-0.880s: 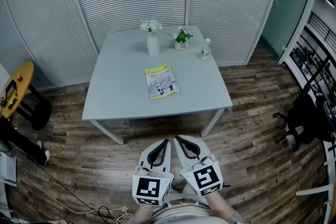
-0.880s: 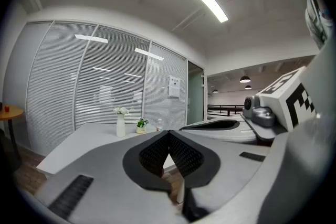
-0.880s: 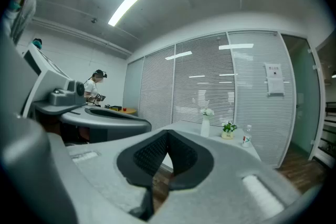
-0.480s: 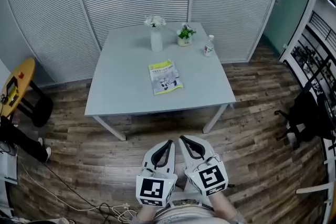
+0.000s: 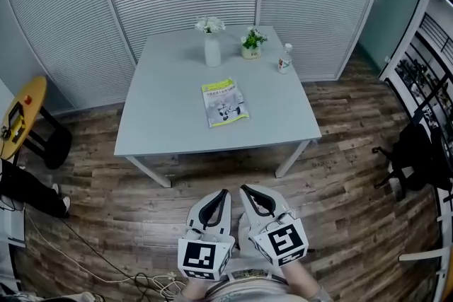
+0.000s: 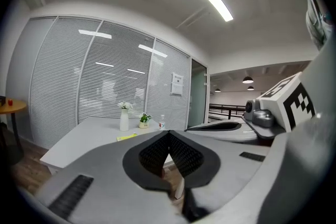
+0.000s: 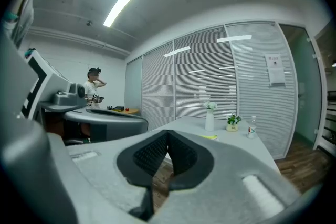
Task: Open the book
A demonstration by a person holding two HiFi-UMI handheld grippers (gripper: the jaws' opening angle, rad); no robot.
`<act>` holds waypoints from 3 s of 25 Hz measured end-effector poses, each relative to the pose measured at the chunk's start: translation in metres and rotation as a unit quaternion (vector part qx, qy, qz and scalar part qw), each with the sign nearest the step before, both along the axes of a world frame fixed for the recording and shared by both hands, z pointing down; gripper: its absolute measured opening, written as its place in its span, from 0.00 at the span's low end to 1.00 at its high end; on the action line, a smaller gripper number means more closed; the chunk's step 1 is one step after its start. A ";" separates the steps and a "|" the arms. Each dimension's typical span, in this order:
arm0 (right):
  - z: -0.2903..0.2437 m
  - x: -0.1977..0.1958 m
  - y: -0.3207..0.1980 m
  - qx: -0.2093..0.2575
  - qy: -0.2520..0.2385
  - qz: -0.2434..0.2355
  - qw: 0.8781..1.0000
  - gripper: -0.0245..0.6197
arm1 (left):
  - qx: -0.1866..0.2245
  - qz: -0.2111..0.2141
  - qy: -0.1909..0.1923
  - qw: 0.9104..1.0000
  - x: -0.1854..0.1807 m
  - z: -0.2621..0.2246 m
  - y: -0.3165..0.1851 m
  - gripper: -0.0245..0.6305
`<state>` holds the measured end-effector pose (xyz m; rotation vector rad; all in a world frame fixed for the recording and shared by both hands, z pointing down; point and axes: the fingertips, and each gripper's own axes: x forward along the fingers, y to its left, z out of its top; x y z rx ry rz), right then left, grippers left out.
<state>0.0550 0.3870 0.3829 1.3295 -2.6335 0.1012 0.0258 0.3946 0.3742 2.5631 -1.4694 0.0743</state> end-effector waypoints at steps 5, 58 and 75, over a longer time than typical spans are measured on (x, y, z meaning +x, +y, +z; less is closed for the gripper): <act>-0.003 -0.005 -0.034 0.004 -0.001 -0.011 1.000 0.04 | -0.009 -0.009 0.004 1.000 -0.003 0.003 -0.031 0.04; -0.007 0.049 -0.337 -0.019 -0.004 -0.106 0.994 0.04 | -0.038 -0.087 0.000 0.995 0.056 0.002 -0.330 0.04; 0.026 0.026 -0.416 -0.046 0.012 -0.021 0.999 0.04 | -0.054 -0.015 0.008 0.998 0.024 0.027 -0.409 0.04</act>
